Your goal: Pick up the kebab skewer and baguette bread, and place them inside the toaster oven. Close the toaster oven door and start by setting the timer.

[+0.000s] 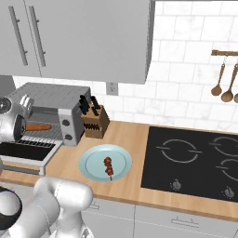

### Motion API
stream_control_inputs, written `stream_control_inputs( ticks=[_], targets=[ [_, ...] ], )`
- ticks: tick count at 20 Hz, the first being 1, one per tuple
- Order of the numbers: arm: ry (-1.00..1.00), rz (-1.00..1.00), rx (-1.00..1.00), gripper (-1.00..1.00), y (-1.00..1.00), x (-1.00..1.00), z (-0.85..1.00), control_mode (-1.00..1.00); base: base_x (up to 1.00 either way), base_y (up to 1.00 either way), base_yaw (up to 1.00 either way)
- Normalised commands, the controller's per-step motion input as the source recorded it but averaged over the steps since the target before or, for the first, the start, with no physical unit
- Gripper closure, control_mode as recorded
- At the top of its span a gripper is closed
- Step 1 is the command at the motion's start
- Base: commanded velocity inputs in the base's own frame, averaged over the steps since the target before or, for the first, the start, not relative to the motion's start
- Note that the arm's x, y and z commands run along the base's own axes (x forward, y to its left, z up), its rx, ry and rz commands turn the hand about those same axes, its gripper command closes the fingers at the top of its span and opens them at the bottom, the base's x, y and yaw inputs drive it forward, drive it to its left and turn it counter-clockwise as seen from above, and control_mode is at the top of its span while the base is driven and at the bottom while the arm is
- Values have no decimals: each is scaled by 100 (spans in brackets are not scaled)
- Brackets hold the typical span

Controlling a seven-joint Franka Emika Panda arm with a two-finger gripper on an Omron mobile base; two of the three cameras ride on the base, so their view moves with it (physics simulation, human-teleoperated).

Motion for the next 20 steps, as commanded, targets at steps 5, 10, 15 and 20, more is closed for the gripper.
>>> stream_control_inputs(
  ticks=[5, 10, 15, 20],
  targets=[
    [6, 17, -4, -100, -79, -55, 42, -100, 0, 0, 0],
    [15, 20, -8, -100, -66, 0, 32, -100, 0, 0, 0],
    [1, 44, -19, -100, -37, 6, -30, -100, 0, 0, 0],
    [6, 40, -39, -100, -10, 0, -56, -100, 0, 0, 0]
  ],
)
